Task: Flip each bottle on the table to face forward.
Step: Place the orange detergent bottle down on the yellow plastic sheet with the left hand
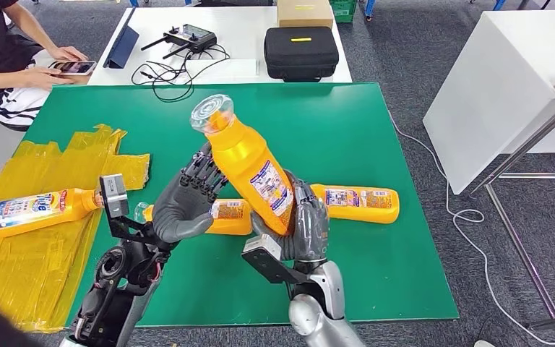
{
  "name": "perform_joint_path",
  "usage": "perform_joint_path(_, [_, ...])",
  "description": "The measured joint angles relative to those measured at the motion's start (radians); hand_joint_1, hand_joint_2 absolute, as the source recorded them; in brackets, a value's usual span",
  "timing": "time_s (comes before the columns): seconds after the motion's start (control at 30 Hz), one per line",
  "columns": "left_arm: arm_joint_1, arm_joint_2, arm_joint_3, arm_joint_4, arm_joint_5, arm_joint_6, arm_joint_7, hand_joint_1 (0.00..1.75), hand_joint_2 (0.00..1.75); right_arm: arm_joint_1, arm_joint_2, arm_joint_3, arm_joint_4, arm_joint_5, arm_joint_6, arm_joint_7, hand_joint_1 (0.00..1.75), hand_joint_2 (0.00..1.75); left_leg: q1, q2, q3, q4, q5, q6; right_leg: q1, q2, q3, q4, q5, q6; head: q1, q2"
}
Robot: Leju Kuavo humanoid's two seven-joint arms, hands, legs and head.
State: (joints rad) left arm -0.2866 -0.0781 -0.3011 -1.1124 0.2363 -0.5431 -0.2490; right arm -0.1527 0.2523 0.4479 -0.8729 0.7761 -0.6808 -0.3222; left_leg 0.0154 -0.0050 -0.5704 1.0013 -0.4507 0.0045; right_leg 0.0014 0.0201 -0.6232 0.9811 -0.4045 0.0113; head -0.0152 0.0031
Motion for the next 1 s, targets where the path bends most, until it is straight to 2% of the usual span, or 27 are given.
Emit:
perform_joint_path(0.23, [-0.013,-0.008,-0.021,0.013,-0.011,0.049,0.016,0.00,1.75,0.000,0.012,0.055,0.035,0.033,0.003,0.006,1.75,1.75,0.000,0.000,0.000,0.000,0.000,0.000,0.000,0.000,0.000,0.000,0.000,0.000,0.000,0.000])
perform_joint_path(0.73, [-0.033,-0.008,-0.034,-0.012,-0.003,0.110,0.041,0.00,1.75,-0.010,0.017,0.075,0.053,0.041,0.011,0.026,1.75,1.75,0.000,0.000,0.000,0.000,0.000,0.000,0.000,0.000,0.000,0.000,0.000,0.000,0.000,0.000])
perform_joint_path(0.77, [-0.034,-0.009,-0.034,-0.015,-0.004,0.117,0.040,0.15,1.75,-0.010,0.017,0.076,0.054,0.041,0.011,0.026,1.75,1.75,0.000,0.000,0.000,0.000,0.000,0.000,0.000,0.000,0.000,0.000,0.000,0.000,0.000,0.000])
perform_joint_path(0.87, [-0.041,-0.015,-0.033,-0.036,0.007,0.167,0.033,1.46,1.75,-0.010,0.017,0.077,0.057,0.042,0.011,0.027,1.75,1.75,0.000,0.000,0.000,0.000,0.000,0.000,0.000,0.000,0.000,0.000,0.000,0.000,0.000,0.000])
perform_joint_path(0.9, [-0.044,-0.019,-0.032,-0.046,0.019,0.186,0.028,1.75,1.75,-0.010,0.017,0.078,0.057,0.042,0.012,0.028,1.75,1.75,0.000,0.000,0.000,0.000,0.000,0.000,0.000,0.000,0.000,0.000,0.000,0.000,0.000,0.000])
perform_joint_path(1.0, [-0.047,-0.030,-0.023,-0.079,0.076,0.231,0.015,1.75,1.75,-0.010,0.018,0.080,0.058,0.045,0.016,0.035,1.75,1.75,0.000,0.000,0.000,0.000,0.000,0.000,0.000,0.000,0.000,0.000,0.000,0.000,0.000,0.000])
